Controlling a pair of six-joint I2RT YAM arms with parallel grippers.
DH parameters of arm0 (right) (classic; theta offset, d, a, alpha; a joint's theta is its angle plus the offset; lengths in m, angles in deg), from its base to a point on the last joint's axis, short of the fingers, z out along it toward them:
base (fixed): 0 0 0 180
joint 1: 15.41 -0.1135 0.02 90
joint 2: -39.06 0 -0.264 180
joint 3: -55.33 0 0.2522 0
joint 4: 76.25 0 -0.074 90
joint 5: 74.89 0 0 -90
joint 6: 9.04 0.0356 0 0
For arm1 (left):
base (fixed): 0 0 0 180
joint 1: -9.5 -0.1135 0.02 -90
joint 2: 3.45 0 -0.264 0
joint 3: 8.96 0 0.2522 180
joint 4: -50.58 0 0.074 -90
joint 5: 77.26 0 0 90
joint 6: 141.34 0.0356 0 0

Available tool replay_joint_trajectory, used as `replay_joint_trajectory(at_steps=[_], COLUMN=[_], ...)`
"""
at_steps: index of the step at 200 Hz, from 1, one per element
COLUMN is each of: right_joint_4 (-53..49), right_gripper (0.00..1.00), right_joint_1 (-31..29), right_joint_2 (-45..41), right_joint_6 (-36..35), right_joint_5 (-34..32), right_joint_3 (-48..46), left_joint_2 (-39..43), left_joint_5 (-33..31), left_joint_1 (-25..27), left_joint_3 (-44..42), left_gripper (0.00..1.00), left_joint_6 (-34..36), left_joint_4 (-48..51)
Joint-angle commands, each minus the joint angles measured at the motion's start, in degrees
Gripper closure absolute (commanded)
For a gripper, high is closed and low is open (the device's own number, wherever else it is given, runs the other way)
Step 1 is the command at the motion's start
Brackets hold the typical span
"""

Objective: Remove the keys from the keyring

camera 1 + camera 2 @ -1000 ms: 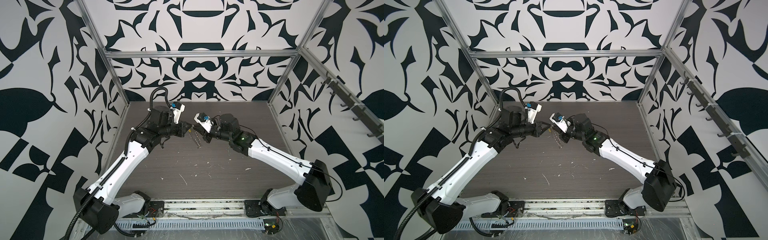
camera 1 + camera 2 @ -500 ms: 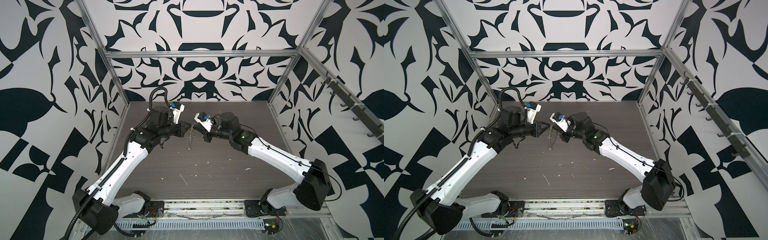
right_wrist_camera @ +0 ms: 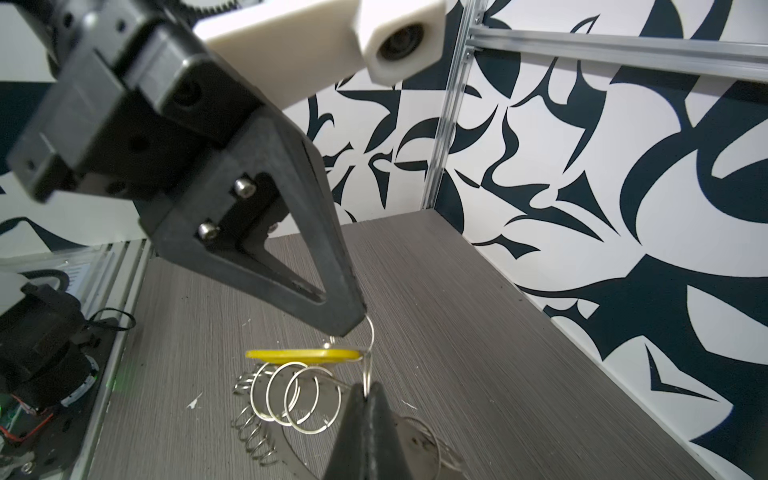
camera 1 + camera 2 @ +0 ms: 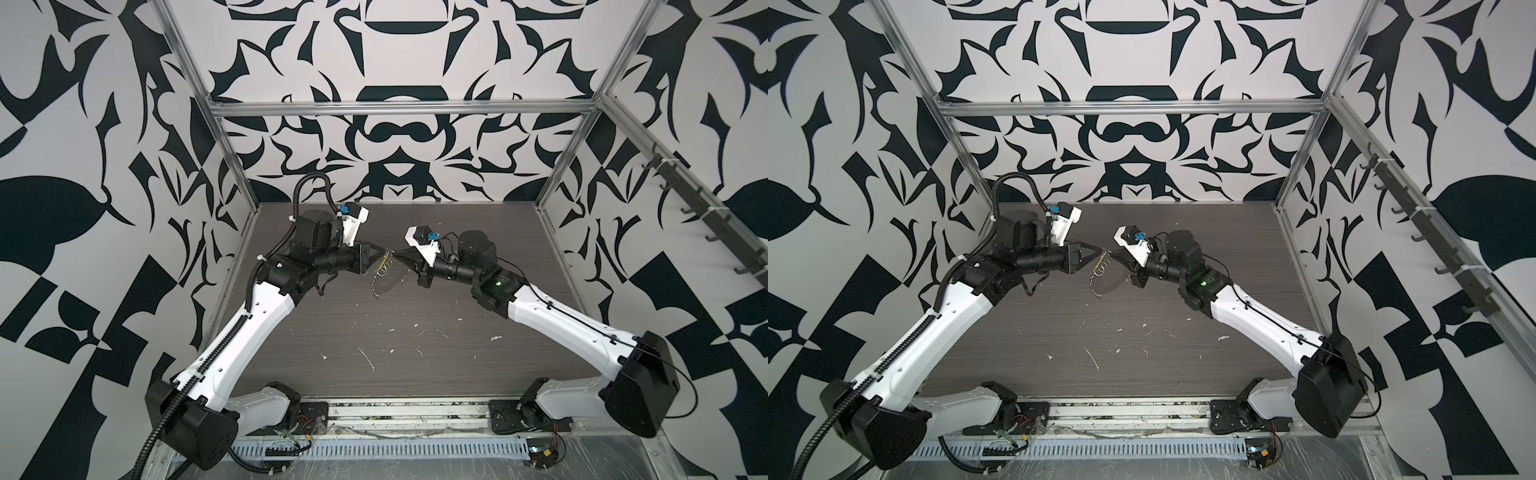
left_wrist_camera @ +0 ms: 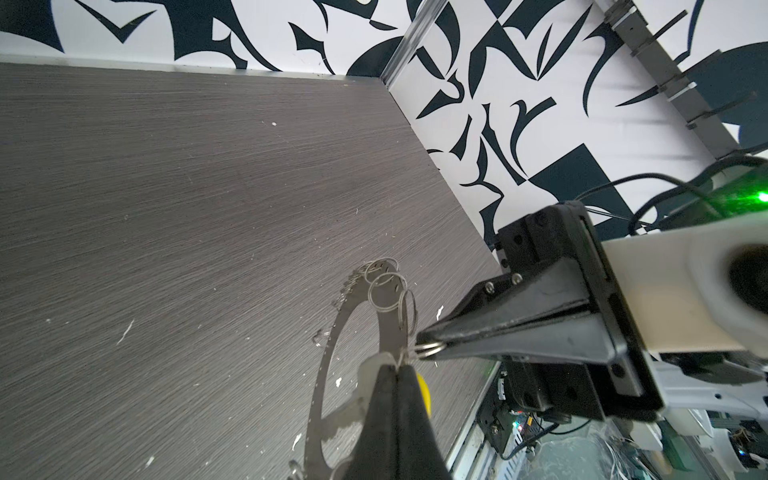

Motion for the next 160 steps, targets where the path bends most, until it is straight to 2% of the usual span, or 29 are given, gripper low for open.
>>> replay_joint_trajectory(at_steps=[1, 64, 116, 160], right_joint_4=[10.8, 13.4, 8.2, 5.4], right_gripper=[1.00, 1.00, 1.00, 1.00], right_joint_1=[0.7, 0.8, 0.7, 0.8], right_joint_2=[-3.0, -2.2, -4.4, -8.3], right_joint_6=[2.9, 4.1, 0.7, 0.1], right_joint_5=[3.0, 2.6, -1.8, -5.9], right_joint_3=[0.0, 0.8, -0.5, -3.7], left_joint_2=[-0.9, -3.0, -2.1, -2.9], left_joint_5=[0.5, 2.1, -8.0, -12.1], left_joint_1=[-1.0, -1.0, -1.4, -2.7], left_joint_3=[1.1, 2.5, 2.7, 1.7], left_gripper=[1.00, 1.00, 1.00, 1.00], left_joint_6=[-0.9, -1.5, -0.9, 0.3], left_joint_4=[0.3, 1.6, 3.4, 6.0])
